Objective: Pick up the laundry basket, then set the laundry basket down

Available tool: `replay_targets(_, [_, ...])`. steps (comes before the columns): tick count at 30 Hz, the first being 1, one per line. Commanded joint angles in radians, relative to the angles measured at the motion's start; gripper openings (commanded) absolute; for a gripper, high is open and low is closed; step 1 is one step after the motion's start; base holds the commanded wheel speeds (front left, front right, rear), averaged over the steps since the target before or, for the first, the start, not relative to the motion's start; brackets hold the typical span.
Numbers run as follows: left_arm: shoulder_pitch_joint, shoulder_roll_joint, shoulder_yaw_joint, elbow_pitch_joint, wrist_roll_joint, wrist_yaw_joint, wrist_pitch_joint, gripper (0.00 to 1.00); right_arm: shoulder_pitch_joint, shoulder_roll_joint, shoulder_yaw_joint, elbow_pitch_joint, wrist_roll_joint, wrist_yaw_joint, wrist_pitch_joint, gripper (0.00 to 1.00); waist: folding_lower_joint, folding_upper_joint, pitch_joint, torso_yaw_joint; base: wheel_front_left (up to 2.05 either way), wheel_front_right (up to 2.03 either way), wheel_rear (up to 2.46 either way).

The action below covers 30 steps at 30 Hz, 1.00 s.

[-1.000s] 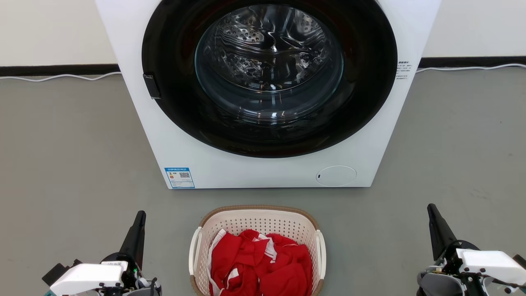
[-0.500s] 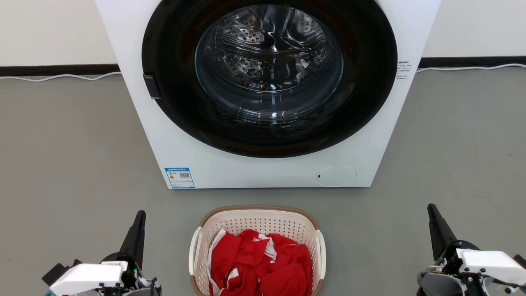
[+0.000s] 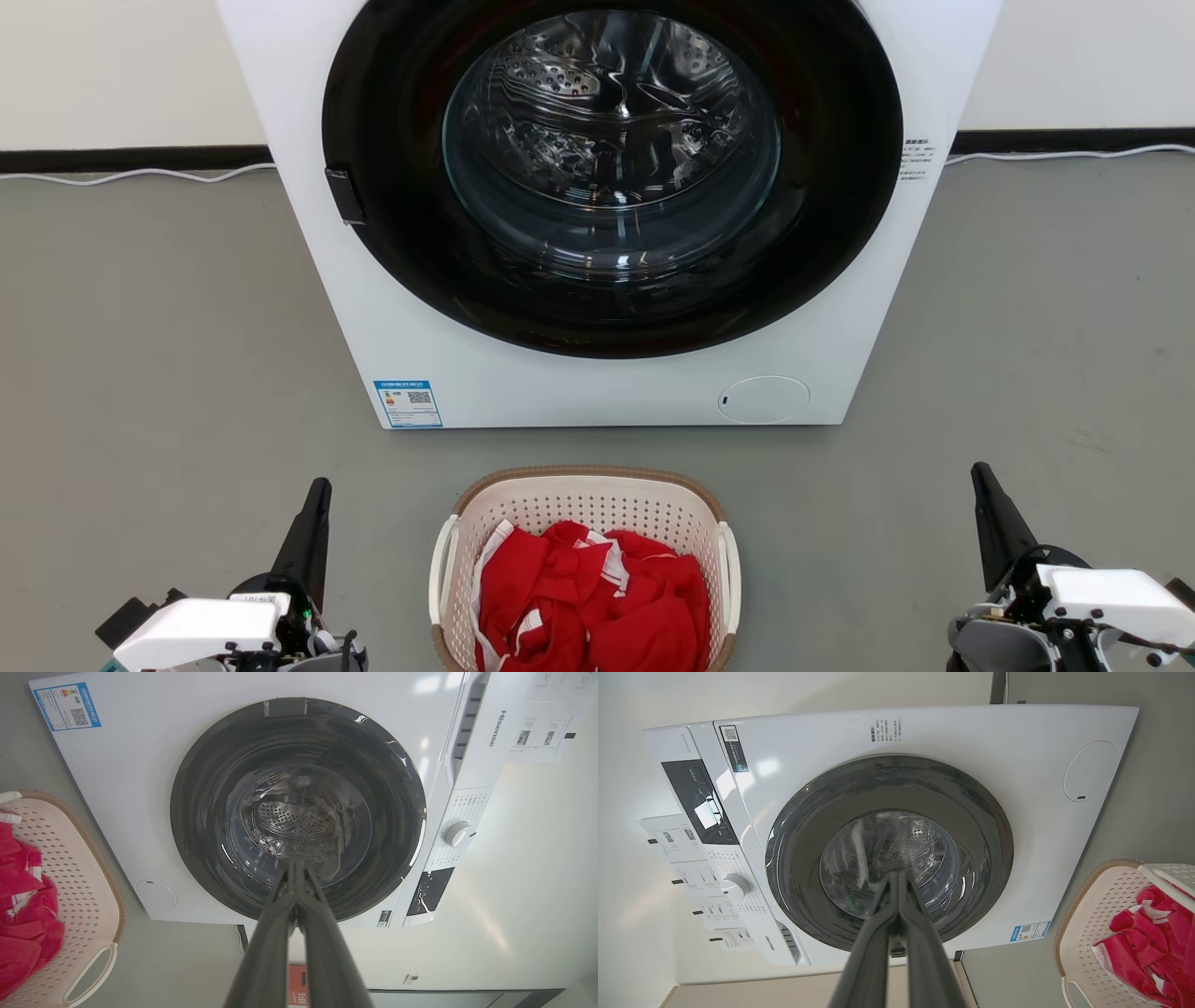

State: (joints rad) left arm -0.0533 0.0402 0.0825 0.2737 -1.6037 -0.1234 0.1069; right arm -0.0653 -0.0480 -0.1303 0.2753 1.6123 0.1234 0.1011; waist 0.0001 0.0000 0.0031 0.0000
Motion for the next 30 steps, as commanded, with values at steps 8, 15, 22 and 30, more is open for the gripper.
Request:
replay_targets(8, [-0.055,0.010,0.031,-0.029,-0.005,-0.007,0.006,0.00,-0.042,-0.004,0.018,-0.031,-0.002,0.007,0.011,0.00,0.0000,0.0000,0.000,0.000,0.00,0.00,0.00])
replay_targets(15, [-0.055,0.010,0.031,-0.029,-0.005,-0.007,0.006,0.00,-0.042,-0.004,0.018,-0.031,-0.002,0.007,0.011,0.00,0.0000,0.0000,0.000,0.000,0.00,0.00,0.00])
replay_targets(22, [-0.055,0.010,0.031,-0.029,-0.005,-0.007,0.006,0.00,-0.042,-0.004,0.018,-0.031,-0.003,0.007,0.011,0.00,0.0000,0.0000,0.000,0.000,0.00,0.00,0.00])
replay_targets(30, [-0.055,0.010,0.031,-0.029,-0.005,-0.007,0.006,0.00,-0.042,-0.004,0.018,-0.031,-0.003,0.007,0.011,0.00,0.0000,0.0000,0.000,0.000,0.00,0.00,0.00])
